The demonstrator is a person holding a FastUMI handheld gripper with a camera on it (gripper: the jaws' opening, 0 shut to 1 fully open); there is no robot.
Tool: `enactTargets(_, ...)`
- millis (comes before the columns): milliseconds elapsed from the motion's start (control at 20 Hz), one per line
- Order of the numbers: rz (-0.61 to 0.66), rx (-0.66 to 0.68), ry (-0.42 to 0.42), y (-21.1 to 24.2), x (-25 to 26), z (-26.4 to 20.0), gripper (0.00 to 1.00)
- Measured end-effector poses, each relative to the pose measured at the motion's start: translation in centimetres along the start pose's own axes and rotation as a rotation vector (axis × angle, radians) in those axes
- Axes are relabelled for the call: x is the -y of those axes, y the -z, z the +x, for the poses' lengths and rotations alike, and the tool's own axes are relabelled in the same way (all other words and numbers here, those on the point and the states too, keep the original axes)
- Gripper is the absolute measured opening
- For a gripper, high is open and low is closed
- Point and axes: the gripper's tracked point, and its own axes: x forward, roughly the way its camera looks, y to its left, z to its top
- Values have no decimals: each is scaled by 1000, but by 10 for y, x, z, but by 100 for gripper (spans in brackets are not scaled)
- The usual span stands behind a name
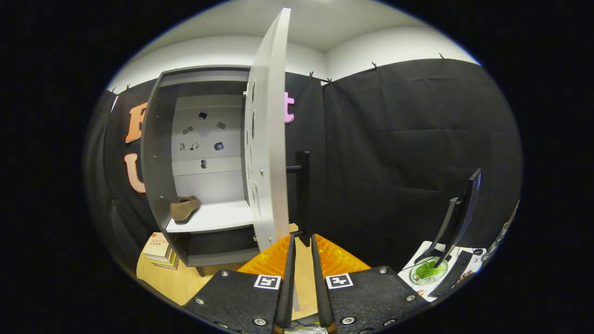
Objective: Open the shoe cabinet door, grab the shoes and put them into the shoe cabinet, then close the shoe cabinet door.
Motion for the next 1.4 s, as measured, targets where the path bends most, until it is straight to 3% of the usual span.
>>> enactTargets(550,-18,-15,-55,4,-12,-5,21)
enactTargets(900,-29,-101,-117,24,-25,-20,21)
enactTargets(1150,-39,-192,-208,49,-43,-35,21)
enactTargets(1400,-131,-317,-303,75,-46,-52,21)
